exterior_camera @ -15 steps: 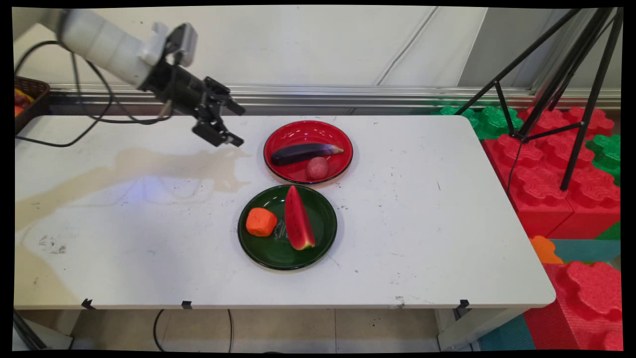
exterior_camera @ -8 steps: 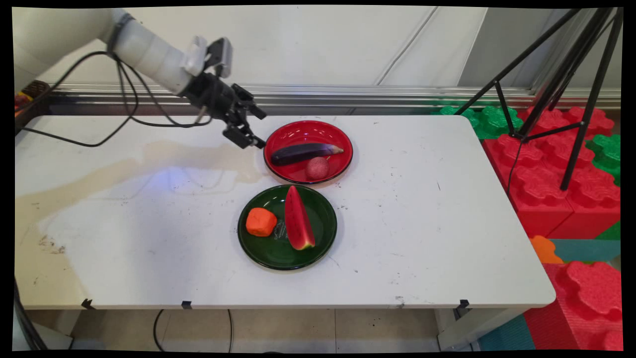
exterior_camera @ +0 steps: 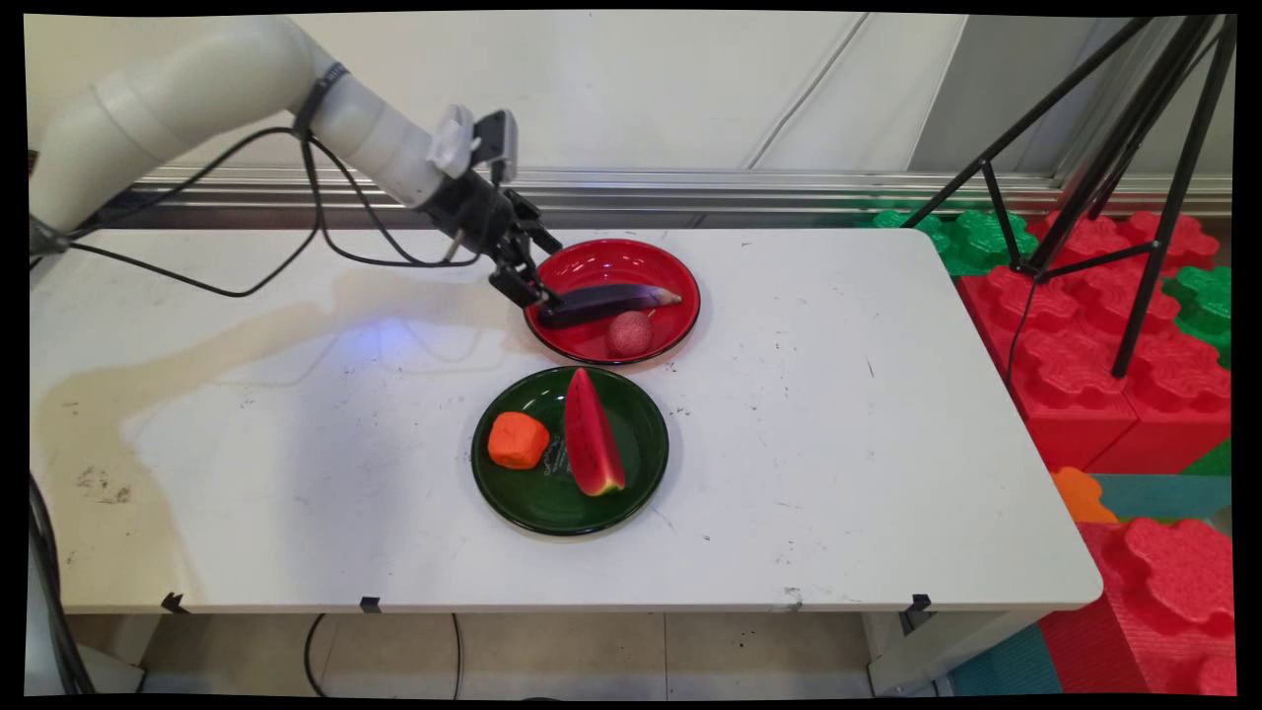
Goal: Pick up the eggplant from the red plate
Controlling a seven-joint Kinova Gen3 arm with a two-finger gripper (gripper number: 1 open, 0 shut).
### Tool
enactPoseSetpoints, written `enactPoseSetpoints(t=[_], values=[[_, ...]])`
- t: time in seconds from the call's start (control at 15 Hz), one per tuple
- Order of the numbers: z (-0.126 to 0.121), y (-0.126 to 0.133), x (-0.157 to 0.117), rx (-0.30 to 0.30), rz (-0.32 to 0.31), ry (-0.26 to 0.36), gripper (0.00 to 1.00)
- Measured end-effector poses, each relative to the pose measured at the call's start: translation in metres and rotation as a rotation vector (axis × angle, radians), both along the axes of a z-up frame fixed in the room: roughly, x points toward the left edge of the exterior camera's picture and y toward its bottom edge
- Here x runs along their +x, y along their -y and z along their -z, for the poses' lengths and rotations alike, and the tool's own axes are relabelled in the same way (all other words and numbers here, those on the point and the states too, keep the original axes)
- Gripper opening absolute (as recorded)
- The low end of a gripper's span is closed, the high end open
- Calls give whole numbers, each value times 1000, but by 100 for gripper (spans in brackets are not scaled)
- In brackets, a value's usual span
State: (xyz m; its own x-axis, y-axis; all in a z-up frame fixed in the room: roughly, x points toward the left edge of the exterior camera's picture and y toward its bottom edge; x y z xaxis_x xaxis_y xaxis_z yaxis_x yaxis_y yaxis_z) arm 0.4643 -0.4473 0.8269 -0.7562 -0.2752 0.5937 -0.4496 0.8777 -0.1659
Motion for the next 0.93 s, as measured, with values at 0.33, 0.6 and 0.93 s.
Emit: enactPoseSetpoints(t=[0.33,0.6,0.93], values=[[26,17,-12,27,-4,13,100],[41,24,-17,44,-11,19,100],[52,30,-21,54,-16,19,100]])
